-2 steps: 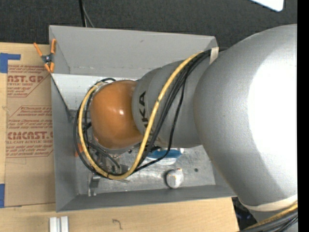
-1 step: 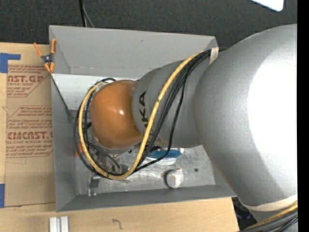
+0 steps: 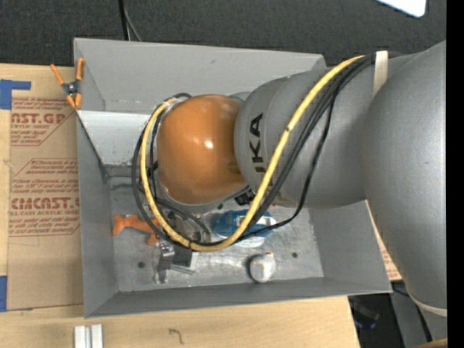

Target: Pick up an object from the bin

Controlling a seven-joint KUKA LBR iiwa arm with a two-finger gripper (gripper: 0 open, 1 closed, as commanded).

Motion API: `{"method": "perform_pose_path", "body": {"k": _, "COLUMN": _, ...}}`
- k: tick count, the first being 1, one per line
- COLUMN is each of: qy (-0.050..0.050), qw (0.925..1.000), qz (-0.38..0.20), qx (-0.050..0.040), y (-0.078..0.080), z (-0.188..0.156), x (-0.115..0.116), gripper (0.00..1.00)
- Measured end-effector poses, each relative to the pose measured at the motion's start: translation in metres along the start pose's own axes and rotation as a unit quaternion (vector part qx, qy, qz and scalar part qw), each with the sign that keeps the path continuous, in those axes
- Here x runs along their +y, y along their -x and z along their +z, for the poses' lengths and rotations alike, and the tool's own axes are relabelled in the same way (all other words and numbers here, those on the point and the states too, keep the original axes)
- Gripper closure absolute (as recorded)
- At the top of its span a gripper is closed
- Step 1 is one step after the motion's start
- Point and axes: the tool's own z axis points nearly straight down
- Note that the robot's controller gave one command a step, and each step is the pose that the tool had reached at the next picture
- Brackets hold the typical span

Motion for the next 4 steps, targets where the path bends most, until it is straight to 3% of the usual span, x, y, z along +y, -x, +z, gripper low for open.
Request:
{"method": "perform_pose_path", "body": {"k": 1, "qy": 0.003, "qw": 1.0, "qz": -0.002, "qx": -0.0084, "y": 0.004, "z": 0.018, "x": -0.006, "gripper": 0.0}}
{"method": "perform_pose_path", "body": {"k": 2, "qy": 0.003, "qw": 0.9949, "qz": 0.101, "qx": -0.0062, "y": 0.028, "z": 0.098, "x": -0.034, "gripper": 0.0}}
{"method": "perform_pose_path", "body": {"k": 3, "qy": 0.005, "qw": 0.9941, "qz": 0.108, "qx": -0.0087, "y": 0.034, "z": 0.11, "x": -0.038, "gripper": 0.0}}
{"method": "perform_pose_path", "body": {"k": 4, "qy": 0.006, "qw": 0.9978, "qz": 0.064, "qx": -0.0142, "y": 0.0, "z": 0.111, "x": -0.068, "gripper": 1.0}}
